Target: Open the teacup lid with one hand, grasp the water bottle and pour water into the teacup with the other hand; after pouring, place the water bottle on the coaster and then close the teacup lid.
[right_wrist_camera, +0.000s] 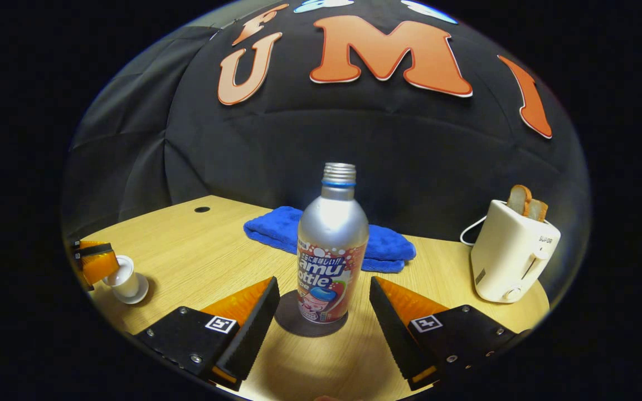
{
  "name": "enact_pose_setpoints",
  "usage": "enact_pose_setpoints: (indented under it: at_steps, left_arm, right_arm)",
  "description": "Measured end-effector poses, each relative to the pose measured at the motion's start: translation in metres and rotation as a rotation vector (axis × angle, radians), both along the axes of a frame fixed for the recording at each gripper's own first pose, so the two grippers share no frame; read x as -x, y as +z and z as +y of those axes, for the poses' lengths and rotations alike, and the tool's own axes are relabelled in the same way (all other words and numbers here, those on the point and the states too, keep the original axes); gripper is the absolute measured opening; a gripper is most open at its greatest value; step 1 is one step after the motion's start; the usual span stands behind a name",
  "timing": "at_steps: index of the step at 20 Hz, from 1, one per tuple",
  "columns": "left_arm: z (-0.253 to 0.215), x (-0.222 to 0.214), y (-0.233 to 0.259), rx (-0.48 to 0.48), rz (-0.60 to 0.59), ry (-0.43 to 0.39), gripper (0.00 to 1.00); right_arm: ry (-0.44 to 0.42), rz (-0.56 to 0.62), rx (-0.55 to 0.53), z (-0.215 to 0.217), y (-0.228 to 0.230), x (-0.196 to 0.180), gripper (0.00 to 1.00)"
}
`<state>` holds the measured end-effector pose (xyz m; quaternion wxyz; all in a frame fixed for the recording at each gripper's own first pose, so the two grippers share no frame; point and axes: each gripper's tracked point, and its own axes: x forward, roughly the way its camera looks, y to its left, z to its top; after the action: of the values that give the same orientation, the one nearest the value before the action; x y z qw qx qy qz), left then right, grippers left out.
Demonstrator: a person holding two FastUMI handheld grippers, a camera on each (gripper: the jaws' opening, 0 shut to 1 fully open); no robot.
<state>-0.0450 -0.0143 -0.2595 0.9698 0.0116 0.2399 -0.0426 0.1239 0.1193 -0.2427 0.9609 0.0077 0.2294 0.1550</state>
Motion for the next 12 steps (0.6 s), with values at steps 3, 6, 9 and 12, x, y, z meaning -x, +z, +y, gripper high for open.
enact_pose_setpoints:
  at_steps: [3,6,9,12]
  left_arm:
    - [0.001,-0.002,0.013,-0.003,-0.04,0.005,0.41]
    - [-0.002,-0.008,0.038,-0.015,-0.113,0.007,0.55]
    - [-0.01,-0.013,0.057,-0.022,-0.158,-0.003,0.69]
    - [-0.018,-0.017,0.078,-0.029,-0.2,-0.005,0.8]
  right_arm:
    - [-0.004,-0.041,-0.003,-0.009,0.02,0.01,0.98]
    - [-0.023,-0.101,0.001,-0.019,0.043,0.018,0.98]
    - [-0.04,-0.145,-0.005,-0.028,0.062,0.029,0.98]
    - [-0.062,-0.19,0.001,-0.038,0.083,0.039,0.98]
